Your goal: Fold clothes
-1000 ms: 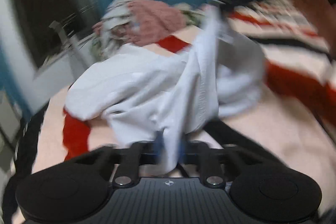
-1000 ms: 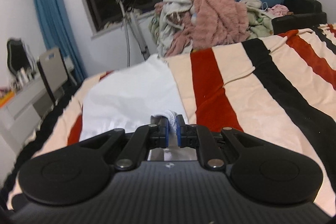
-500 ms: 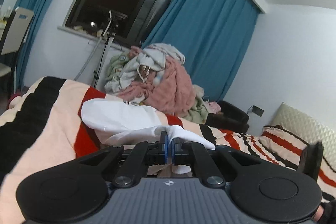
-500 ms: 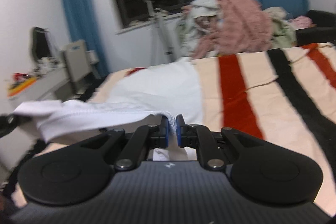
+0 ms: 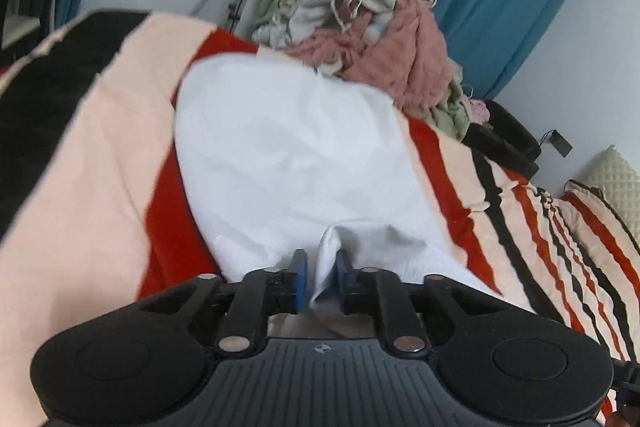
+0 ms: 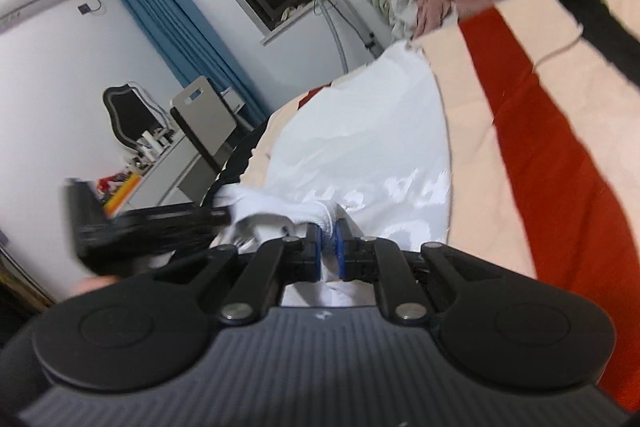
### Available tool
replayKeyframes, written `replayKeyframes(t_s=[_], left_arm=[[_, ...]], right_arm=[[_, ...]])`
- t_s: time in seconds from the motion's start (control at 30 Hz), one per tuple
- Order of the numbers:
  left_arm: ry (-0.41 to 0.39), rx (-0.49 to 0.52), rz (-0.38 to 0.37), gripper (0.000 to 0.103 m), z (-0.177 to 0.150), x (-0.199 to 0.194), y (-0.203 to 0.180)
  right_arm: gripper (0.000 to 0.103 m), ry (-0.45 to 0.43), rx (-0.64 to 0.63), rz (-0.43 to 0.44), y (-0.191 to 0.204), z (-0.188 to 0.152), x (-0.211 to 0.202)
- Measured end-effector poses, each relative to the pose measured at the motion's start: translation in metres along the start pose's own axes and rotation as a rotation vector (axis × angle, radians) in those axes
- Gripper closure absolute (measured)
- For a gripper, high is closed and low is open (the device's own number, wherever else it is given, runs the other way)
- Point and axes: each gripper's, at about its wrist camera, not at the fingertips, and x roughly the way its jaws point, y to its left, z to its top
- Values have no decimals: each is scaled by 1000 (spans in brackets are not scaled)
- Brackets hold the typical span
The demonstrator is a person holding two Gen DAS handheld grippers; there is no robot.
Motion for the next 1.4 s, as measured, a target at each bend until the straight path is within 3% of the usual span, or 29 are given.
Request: replayKeyframes(t_s=[0.07,0.13,0.2,0.3,0.57,0.73,0.8,0.9,0.97,1.07,1.2,1.33,1.4], left_arm=[[-7,14,15,70,2,10,1],[-16,30,29,55,4,3,2],[-45,49,42,38,6,-14,-1],[-108,115,46,23,0,-41,-16],[-239,399,76,16,-34,-85,-74],[-263,611,87,8,-59,-59,-114],[-278,646,97,8,-70,-46,-123],[-338,634,158,8,-77,-30,-132],[-415,589,234,8,-74,-27,-133],[-520,479,292,7,-66,-43,-126],[-593,357,242,2,-60,-75,-117],[-583,351,262,2,-67,-83,-124],[-593,351,253,2,-72,-89,-128]], right_arm=[[92,9,45,22,-8,0,6],[92,17,89,44,-15,0,13],[92,0,131,73,-19,2,13],[92,-29,176,111,-21,5,12],[92,-77,161,137,-14,7,-2],[92,-108,152,154,-9,8,-11],[92,-115,140,169,-6,8,-14],[92,-128,107,170,-2,6,-20],[92,-134,83,161,0,5,-23],[92,-138,48,122,0,4,-25],[92,-123,-4,51,0,2,-22],[91,-106,-73,-8,6,-4,-19],[83,-112,-115,-83,11,-9,-19]])
